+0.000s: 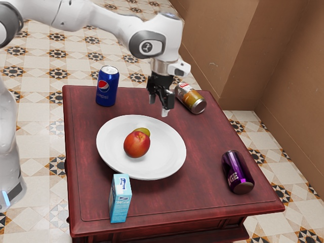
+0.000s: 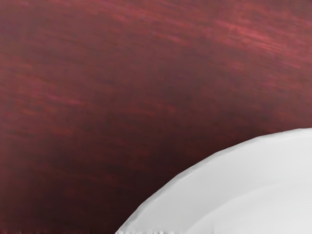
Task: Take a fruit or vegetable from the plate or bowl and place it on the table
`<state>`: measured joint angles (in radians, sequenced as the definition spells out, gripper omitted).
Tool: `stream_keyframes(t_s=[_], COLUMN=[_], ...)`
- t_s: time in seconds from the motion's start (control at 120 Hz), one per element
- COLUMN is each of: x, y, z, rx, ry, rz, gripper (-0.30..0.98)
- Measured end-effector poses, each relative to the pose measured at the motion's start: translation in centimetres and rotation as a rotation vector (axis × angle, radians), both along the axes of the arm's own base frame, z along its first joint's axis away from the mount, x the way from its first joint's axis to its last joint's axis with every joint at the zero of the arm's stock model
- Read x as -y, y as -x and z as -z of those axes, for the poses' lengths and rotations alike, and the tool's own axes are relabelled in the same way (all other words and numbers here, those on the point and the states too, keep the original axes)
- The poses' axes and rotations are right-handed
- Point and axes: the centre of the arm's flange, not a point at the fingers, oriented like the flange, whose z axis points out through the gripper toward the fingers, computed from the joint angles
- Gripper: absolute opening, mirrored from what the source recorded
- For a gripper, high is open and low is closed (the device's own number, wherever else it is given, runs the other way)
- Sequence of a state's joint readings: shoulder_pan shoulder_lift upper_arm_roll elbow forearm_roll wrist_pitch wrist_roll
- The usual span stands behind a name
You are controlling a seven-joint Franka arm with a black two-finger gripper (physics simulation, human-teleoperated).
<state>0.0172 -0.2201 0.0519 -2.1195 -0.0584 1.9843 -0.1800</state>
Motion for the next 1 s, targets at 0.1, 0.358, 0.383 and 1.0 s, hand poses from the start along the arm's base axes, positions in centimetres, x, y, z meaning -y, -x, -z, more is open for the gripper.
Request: stream_keyframes(t_s=[0.1, 0.358, 0.383, 1.0], x=[1.0, 3.3, 3.4, 6.7], y=[0.6, 0.6, 0.6, 0.9], z=[0.0, 0.8, 0.9, 1.8], rx=[0.012, 0.051, 0.058, -0.003], ry=[-0.058, -0.172, -0.182, -0.021], rz=[-0.053, -0.225, -0.241, -0.648], gripper=[0.69, 0.69, 0.69, 0.69])
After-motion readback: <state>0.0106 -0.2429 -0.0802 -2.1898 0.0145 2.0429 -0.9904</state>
